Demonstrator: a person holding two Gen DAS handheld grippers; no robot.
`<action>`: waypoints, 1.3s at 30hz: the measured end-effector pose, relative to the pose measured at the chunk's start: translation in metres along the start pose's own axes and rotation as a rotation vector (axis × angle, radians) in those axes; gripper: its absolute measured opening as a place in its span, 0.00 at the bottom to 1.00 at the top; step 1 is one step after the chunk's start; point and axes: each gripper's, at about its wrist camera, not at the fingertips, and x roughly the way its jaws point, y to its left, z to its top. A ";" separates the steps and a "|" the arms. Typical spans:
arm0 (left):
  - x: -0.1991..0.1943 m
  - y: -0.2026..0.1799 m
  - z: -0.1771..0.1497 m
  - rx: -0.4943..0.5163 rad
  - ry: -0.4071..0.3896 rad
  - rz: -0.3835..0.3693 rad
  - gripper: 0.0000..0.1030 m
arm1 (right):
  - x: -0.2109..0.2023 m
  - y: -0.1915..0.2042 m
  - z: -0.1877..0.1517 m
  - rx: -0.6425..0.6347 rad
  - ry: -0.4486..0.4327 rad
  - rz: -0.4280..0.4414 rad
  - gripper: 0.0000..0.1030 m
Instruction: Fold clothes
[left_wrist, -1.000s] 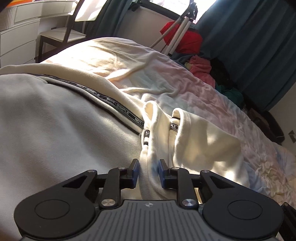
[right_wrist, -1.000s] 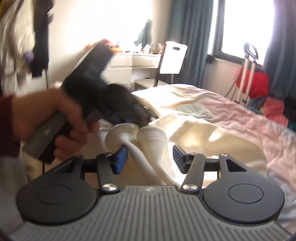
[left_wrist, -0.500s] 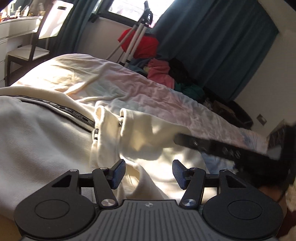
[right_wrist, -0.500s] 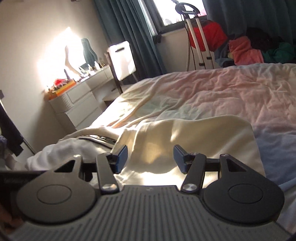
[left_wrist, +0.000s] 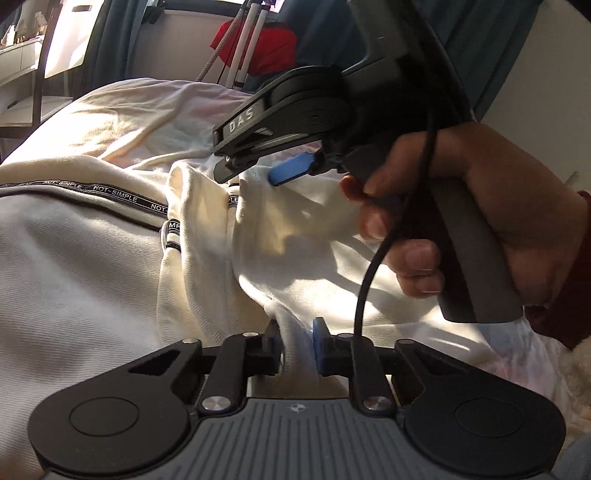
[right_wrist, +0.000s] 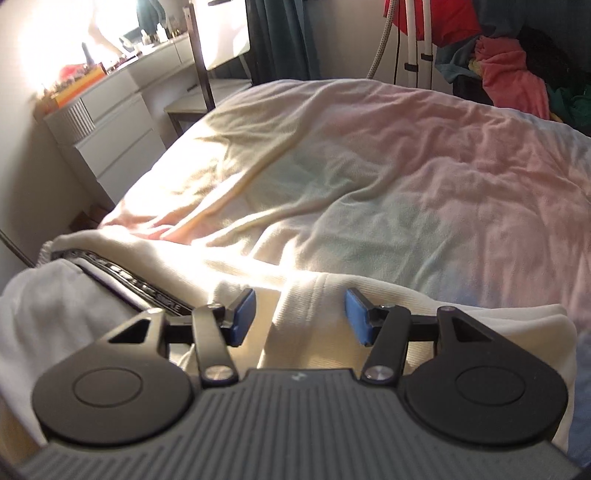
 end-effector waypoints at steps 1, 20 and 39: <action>0.000 0.000 0.000 0.002 -0.003 -0.005 0.09 | 0.005 0.002 0.000 -0.015 0.016 -0.021 0.41; -0.012 0.008 -0.004 -0.009 -0.030 -0.001 0.05 | 0.022 0.010 -0.017 0.033 -0.026 -0.053 0.09; -0.012 -0.018 -0.018 0.088 -0.060 0.123 0.14 | -0.182 -0.061 -0.115 0.156 -0.209 -0.163 0.14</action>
